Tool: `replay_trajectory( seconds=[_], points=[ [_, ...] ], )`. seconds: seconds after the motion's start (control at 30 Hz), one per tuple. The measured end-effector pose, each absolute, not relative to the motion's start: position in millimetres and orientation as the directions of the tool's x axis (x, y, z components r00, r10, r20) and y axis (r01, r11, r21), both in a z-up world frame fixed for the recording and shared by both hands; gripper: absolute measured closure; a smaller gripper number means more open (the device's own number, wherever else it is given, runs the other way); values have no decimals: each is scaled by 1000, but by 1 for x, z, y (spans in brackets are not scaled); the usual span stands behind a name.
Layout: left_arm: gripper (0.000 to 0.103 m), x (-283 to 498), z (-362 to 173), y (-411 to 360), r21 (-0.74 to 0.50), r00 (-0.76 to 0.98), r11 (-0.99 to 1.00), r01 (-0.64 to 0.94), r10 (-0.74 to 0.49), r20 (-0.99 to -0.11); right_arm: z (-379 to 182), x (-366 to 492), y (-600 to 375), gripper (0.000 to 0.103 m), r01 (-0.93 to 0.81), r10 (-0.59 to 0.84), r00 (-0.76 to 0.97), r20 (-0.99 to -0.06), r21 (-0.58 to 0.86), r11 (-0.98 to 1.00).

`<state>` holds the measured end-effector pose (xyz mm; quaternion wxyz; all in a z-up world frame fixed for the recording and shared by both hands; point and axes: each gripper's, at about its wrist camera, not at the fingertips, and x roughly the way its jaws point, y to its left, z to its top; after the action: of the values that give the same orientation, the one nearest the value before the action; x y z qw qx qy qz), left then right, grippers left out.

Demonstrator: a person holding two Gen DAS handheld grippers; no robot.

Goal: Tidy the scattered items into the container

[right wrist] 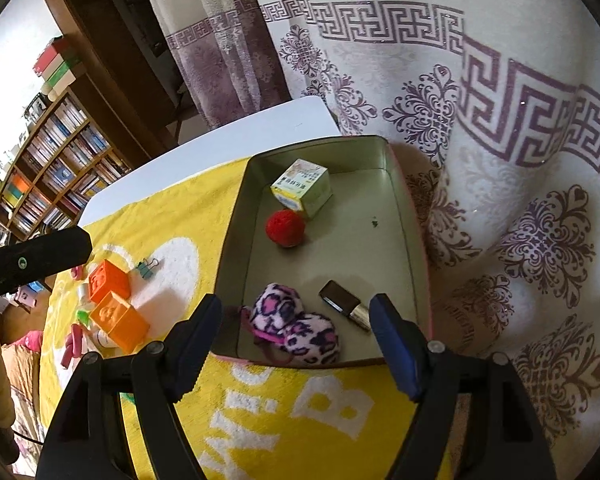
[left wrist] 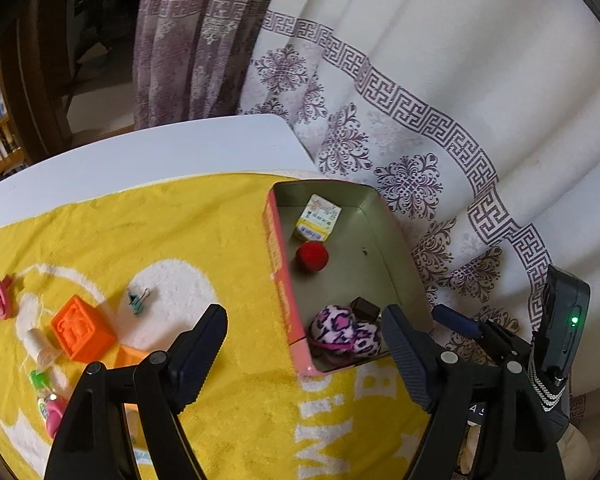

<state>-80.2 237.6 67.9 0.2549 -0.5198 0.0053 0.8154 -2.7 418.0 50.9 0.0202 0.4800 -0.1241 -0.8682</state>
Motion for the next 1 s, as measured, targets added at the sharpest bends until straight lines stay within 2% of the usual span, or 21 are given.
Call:
replay_trajectory(
  seconds=[0.53,1.0],
  points=[
    [22,-67,70,153,-208,-365,-917,-341,333,-869,55,6,351,24,-10,-195,-525,-828,235,-972],
    [22,-51,75,67,-57,-446,-967,-247,166,-880,55,13,274,24,80,-228,-489,-842,217,-973]
  ],
)
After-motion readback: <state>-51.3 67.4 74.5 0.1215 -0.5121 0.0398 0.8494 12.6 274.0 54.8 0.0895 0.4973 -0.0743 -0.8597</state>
